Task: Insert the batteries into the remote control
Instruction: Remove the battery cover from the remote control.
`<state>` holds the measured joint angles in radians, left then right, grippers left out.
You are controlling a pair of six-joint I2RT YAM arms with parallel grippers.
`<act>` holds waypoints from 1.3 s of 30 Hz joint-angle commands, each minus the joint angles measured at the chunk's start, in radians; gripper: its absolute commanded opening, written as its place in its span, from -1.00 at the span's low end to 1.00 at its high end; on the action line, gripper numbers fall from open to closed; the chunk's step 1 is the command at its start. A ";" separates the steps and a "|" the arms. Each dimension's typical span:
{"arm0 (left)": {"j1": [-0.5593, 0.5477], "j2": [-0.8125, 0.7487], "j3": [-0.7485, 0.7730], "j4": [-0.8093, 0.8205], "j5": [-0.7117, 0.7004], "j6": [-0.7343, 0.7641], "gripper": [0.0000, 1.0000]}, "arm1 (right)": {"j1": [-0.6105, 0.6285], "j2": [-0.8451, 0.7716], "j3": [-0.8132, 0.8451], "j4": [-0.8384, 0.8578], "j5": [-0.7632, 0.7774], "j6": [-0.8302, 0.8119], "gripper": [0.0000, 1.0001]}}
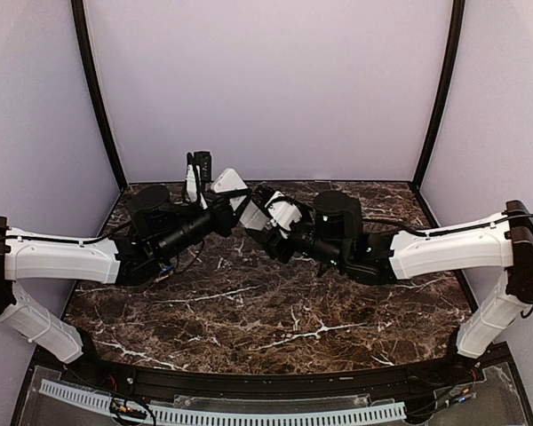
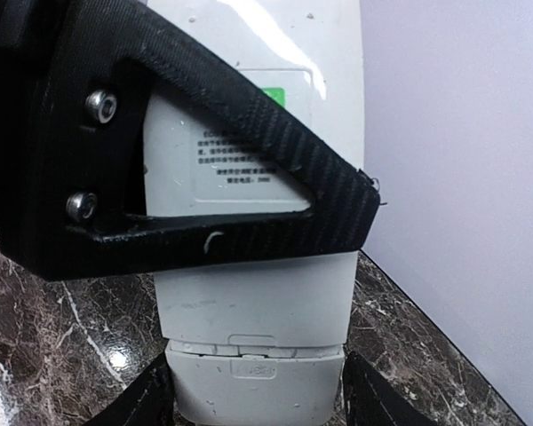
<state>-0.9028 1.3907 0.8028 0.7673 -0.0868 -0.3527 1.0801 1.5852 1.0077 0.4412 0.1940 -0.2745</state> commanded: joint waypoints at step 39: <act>-0.005 -0.100 -0.023 -0.014 -0.170 0.129 -1.00 | 0.013 -0.030 -0.089 -0.006 0.036 0.045 -0.23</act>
<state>-0.9382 1.3605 0.7956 0.7307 -0.1432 -0.2749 1.0943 1.5780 0.9604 0.4656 0.1997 -0.2268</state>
